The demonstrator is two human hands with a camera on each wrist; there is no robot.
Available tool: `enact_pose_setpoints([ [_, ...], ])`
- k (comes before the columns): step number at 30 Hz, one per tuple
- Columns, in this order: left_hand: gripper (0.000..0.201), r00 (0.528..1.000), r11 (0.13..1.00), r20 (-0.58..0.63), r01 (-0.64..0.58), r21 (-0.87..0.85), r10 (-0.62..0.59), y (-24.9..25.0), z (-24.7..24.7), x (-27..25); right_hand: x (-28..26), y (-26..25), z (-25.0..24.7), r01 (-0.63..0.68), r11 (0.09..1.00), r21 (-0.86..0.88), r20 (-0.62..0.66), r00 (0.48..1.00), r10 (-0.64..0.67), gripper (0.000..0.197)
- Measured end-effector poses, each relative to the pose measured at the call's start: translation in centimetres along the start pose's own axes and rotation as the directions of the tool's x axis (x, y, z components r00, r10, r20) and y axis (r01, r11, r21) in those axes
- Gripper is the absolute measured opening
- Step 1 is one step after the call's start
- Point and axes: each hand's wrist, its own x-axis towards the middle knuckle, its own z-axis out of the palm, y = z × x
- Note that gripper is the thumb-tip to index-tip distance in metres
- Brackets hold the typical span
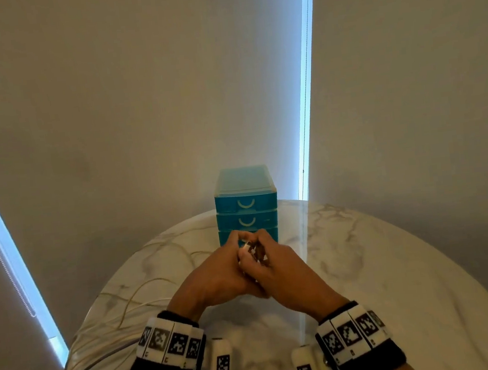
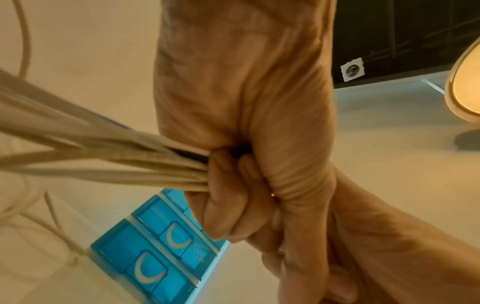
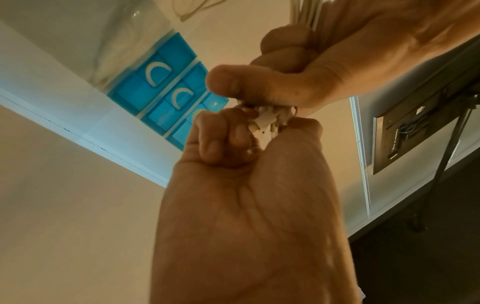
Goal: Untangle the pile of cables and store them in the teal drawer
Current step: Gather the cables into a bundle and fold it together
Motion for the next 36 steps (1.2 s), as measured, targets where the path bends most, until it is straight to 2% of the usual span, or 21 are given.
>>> enact_pose_setpoints([
  [3, 0.109, 1.0, 1.0, 0.016, 0.012, -0.02, -0.011, 0.0, 0.5, 0.3, -0.1, 0.1, -0.2, -0.005, 1.0, -0.028, 0.031, 0.999, 0.006, 0.026],
  [7, 0.119, 0.999, 0.999, 0.049, 0.006, -0.039, -0.004, 0.5, 0.8, 0.6, -0.1, 0.5, -0.2, -0.028, 0.996, -0.081, 0.071, 0.997, 0.034, 0.039],
  [11, 0.137, 0.997, 0.987, 0.075, 0.033, -0.157, -0.021, 0.5, 1.1, 1.1, 0.3, 1.2, -0.6, -0.018, 0.999, -0.032, 0.009, 1.0, 0.019, 0.019],
  [14, 0.15, 0.998, 0.974, 0.062, 0.034, -0.222, -0.021, 0.7, 1.1, 1.3, 0.5, 2.3, -1.0, -0.004, 1.0, -0.008, 0.004, 1.0, 0.004, 0.019],
  [17, 0.15, 0.998, 0.978, 0.057, 0.01, -0.207, 0.002, 1.0, 1.0, 1.4, 0.5, 2.4, -1.2, -0.067, 0.987, 0.147, -0.046, 0.996, 0.075, 0.019],
  [20, 0.147, 0.997, 0.987, 0.076, -0.002, -0.163, 0.014, 1.7, 1.1, 1.1, 0.1, 1.6, -0.8, -0.132, 0.964, 0.232, 0.002, 0.991, 0.135, 0.02],
  [24, 0.147, 0.992, 0.994, 0.126, -0.006, -0.105, 0.019, 2.7, 1.9, 0.9, 0.2, 1.3, -0.1, -0.121, 0.945, 0.303, -0.04, 0.989, 0.139, 0.045],
  [30, 0.148, 0.995, 0.992, 0.096, 0.051, -0.112, -0.041, 2.9, 1.7, 1.2, 0.2, 1.9, 0.5, -0.075, 0.854, 0.516, -0.105, 0.983, 0.149, 0.026],
  [33, 0.146, 0.994, 0.99, 0.091, 0.071, -0.125, -0.06, 3.2, 1.5, 1.5, 0.6, 2.5, 0.6, -0.05, 0.856, 0.515, -0.151, 0.978, 0.147, 0.023],
  [36, 0.14, 0.997, 0.988, 0.067, 0.033, -0.153, -0.023, 3.1, 1.3, 1.9, 0.9, 3.2, 0.7, -0.029, 0.876, 0.482, -0.223, 0.963, 0.154, 0.021],
])
